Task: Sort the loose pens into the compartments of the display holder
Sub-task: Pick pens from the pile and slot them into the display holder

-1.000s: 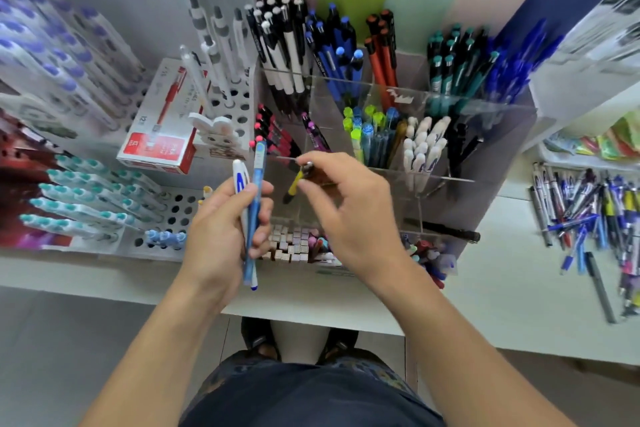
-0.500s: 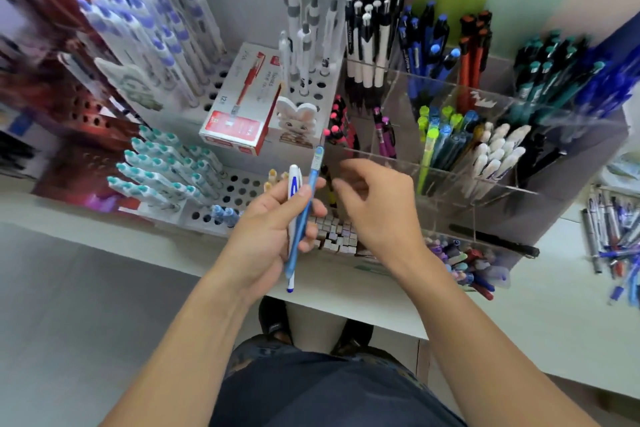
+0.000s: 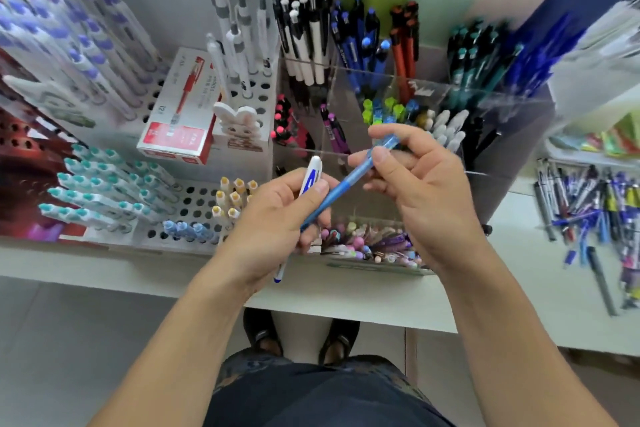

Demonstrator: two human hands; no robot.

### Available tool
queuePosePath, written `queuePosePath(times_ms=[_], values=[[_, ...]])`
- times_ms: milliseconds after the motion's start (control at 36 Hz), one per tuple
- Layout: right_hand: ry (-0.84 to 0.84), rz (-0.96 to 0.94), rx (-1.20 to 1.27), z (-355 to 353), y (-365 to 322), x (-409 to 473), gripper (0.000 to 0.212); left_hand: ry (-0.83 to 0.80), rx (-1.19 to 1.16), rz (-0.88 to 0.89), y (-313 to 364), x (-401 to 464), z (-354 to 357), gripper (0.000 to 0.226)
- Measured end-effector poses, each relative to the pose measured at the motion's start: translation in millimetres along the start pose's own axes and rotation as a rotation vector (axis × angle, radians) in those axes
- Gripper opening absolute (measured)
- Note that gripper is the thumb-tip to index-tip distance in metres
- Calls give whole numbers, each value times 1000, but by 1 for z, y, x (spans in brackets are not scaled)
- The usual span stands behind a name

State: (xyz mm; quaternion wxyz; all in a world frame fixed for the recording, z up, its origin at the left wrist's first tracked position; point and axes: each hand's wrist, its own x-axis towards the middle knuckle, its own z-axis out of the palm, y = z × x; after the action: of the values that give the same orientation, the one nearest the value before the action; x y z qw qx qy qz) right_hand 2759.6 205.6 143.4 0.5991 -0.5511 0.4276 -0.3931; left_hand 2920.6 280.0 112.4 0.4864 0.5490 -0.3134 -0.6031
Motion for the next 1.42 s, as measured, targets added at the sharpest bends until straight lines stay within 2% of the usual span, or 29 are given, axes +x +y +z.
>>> queuePosePath(times_ms=[139,222,306,417,583,778,833,917,1028,1111,1167,1222,1333,1417], values=[[379,-491,-153,-28,-31,-4,22,76,-77,67,14,12,16,26],[497,-690,-316,-47,-44,0,23,46,-213,12,22,20,21,33],[448,-682,-575,-54,-39,10,25,-35,-390,-14,22,24,28,38],[337,-663,-830,-44,-18,21,28,-43,-482,2,17,25,33,37],[326,-588,-901,-33,-12,31,26,36,-333,48,13,17,30,27],[323,-593,-1223,-24,-3,37,18,195,-240,64,11,12,35,15],[344,-594,-1195,-22,-4,31,25,216,-235,102,11,10,36,13],[350,-550,-911,-12,-15,14,25,198,-235,173,13,10,36,11],[120,-276,-484,10,-17,-6,8,110,-259,251,16,11,38,17],[118,-121,-251,6,-11,-7,10,94,-158,296,16,14,37,17],[94,-73,-180,-2,-10,-7,14,43,-84,309,16,16,36,18],[144,-114,-182,-10,-12,-8,14,-2,-15,316,17,18,38,22],[467,-337,-113,-39,-30,-10,9,60,53,309,13,25,48,20],[630,-610,-346,-70,-43,-8,14,61,67,282,11,28,53,17]])
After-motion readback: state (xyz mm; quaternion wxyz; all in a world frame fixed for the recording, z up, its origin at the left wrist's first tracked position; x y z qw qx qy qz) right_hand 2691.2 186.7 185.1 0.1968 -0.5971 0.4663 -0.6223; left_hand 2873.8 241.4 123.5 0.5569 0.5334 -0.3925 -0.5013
